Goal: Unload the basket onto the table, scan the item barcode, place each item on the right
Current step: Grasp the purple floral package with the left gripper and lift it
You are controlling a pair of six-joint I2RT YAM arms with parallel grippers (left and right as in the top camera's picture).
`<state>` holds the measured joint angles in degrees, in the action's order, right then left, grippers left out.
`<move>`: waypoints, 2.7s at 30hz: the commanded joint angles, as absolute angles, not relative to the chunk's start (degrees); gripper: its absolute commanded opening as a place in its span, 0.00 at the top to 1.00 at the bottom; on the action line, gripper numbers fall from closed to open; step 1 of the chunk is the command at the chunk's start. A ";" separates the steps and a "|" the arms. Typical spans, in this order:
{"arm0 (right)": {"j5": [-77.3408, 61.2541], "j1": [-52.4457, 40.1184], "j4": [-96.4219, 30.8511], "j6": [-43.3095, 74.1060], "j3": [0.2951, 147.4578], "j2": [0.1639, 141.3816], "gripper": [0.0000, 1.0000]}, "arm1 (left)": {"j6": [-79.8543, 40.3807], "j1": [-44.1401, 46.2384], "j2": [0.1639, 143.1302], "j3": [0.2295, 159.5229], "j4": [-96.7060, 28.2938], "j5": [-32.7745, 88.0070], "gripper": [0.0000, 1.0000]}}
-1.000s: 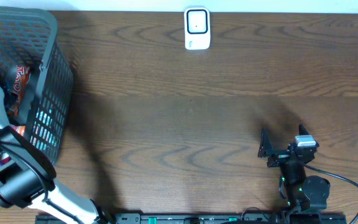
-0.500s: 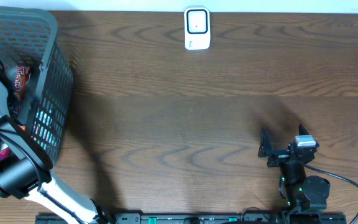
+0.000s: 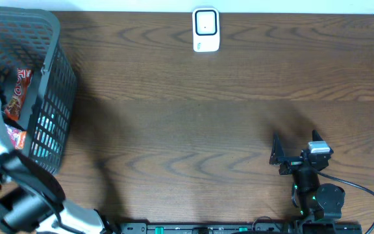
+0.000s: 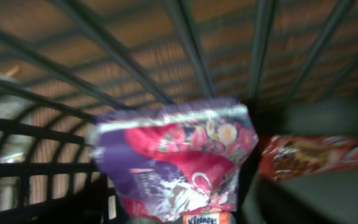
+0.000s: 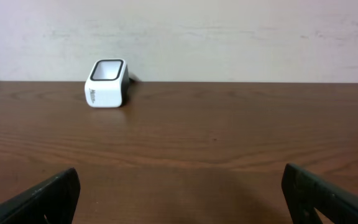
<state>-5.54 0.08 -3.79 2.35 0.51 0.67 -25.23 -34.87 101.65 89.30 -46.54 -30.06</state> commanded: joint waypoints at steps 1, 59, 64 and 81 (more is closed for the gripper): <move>-5.48 -0.84 -3.90 2.72 0.32 0.34 0.01 | -24.95 -35.03 101.49 89.41 -46.81 -28.91 0.02; -5.48 -0.84 -3.90 2.72 0.32 0.38 0.01 | -8.54 -37.67 105.01 89.45 -42.68 -15.75 0.02; -5.48 -0.84 -3.88 2.72 0.32 0.38 0.01 | -7.31 -37.69 109.91 89.45 -39.48 -28.03 0.02; -5.48 -0.84 -3.90 2.72 0.32 0.38 0.01 | -6.87 -35.90 113.45 89.47 -41.41 -28.95 0.93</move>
